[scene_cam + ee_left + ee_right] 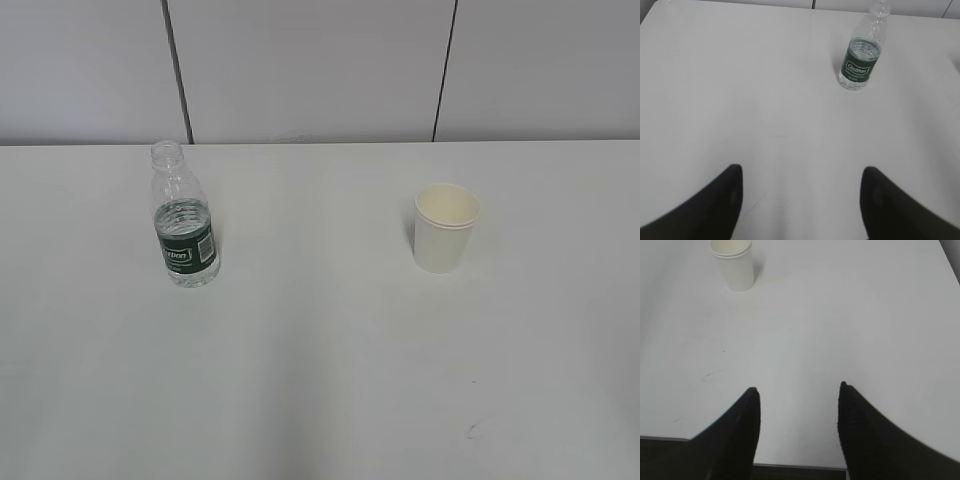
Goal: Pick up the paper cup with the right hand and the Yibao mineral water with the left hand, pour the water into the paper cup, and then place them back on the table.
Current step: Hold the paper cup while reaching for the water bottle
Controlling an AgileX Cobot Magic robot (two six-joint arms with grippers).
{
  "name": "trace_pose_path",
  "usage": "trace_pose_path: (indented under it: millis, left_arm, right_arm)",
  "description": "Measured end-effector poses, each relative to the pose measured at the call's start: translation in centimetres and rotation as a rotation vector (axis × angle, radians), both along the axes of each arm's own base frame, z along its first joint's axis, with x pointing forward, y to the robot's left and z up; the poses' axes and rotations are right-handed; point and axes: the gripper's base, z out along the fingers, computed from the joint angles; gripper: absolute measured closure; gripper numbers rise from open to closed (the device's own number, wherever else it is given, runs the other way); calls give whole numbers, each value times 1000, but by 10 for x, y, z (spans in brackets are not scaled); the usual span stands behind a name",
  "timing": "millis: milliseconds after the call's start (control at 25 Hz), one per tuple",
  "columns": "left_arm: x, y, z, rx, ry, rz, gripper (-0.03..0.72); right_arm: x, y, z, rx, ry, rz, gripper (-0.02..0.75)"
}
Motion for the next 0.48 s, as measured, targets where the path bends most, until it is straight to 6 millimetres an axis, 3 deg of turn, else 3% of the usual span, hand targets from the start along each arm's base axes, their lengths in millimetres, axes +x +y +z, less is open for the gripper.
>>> trace_pose_path:
  millis: [480]
  left_arm:
    - [0, 0, 0, 0, 0, 0, 251]
  right_arm:
    - [0, 0, 0, 0, 0, 0, 332]
